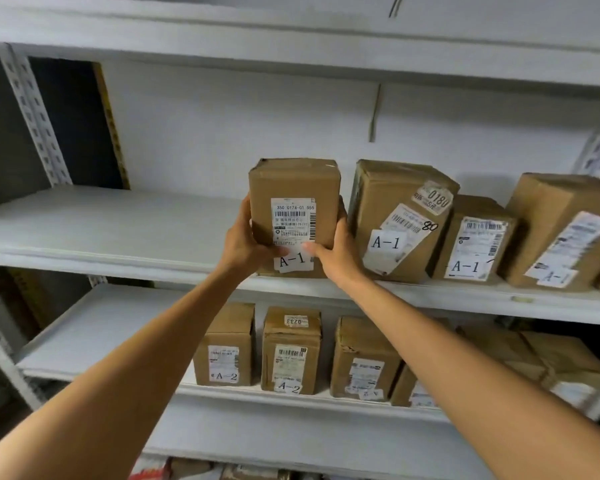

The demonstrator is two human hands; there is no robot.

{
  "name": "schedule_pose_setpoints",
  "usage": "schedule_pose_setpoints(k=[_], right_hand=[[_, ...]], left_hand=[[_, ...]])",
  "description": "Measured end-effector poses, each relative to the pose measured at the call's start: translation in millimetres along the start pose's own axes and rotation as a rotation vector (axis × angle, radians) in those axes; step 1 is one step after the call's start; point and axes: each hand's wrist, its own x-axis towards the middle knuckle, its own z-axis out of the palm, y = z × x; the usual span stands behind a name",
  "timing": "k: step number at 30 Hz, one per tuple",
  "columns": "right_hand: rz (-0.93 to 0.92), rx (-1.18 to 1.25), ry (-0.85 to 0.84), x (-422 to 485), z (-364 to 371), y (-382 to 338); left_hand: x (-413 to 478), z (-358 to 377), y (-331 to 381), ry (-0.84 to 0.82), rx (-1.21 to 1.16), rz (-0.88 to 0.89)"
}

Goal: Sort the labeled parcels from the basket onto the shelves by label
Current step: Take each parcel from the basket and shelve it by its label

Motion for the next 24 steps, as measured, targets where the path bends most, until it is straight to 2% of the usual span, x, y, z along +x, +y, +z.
schedule_pose_setpoints(k=[3,8,13,16,19,21,24], right_hand=[[0.008,-0.084,0.034,3,2,0],[0.059,-0.238,-0.042,-9,-1,1],[0.052,-0.355,-0.001,-26,-8,-6],[-0.017,-0.530,0.045,-42,-22,-9],[-0.132,-0.753,-0.025,-56,-30,-9],[-0.199,-0.840,-0.100,-58,-27,-9],[-0.235,-0.833,-0.227,-57,-10,-15]], left_hand=[[7,0,-4,-0.037,0.003,-0.006],[9,0,-9,-0.069,0.027,-0.024],[-2,-3,-20,-0.056,0.119,-0.144],[-17,-8,-21,0.000,0.177,-0.101],[-35,-17,-26,0.092,0.406,0.012],[-42,-23,-30,0.023,0.561,0.077],[-48,-32,-31,-0.210,0.722,0.100]])
